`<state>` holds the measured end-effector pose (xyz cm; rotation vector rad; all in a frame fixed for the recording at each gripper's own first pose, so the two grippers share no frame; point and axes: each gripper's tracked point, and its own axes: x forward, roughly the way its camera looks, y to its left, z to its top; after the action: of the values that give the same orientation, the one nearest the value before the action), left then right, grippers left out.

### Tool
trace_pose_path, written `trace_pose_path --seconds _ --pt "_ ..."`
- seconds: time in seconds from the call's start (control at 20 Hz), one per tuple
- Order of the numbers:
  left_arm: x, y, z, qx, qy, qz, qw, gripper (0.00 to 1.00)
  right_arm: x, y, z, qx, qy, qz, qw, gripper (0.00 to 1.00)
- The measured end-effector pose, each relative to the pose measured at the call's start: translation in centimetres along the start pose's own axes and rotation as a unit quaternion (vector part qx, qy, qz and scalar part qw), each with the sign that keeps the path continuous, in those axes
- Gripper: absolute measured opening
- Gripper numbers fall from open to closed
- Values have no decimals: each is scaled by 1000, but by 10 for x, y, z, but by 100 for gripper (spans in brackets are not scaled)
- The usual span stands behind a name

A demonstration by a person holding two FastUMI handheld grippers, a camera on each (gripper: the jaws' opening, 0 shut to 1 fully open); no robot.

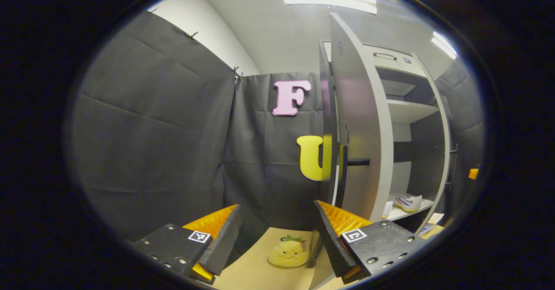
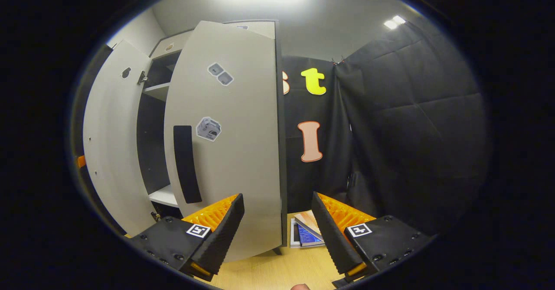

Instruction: Grab one shoe with the right hand and put it into the shoe cabinet, grab the other shoe with the left hand and put it into the shoe cabinet; then close the right door with the right hand and the left door with the left hand.

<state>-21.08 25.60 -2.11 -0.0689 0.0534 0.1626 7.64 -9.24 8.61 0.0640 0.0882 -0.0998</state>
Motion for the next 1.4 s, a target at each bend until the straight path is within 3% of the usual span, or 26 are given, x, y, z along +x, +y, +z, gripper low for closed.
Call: trace_pose_path --seconds 0.5,0.55,0.6,1.2,1.4 --pt "-2 -15 -2 3 3 4 1000 91 5 -12 -23 -3 24 1 1000 97" --pt "-3 -18 -1 5 2 5 1000 91 5 -13 -24 -3 24 1 1000 94" --pt "-4 -22 -1 7 1 3 1000 91 6 -13 -25 -2 25 2 1000 97" --pt "-20 -83 -5 -3 -1 -44 999 92 4 -23 -37 0 32 14 999 97" --pt "-23 -123 -9 -11 0 -71 997 91 2 -38 -42 2 35 9 999 97"
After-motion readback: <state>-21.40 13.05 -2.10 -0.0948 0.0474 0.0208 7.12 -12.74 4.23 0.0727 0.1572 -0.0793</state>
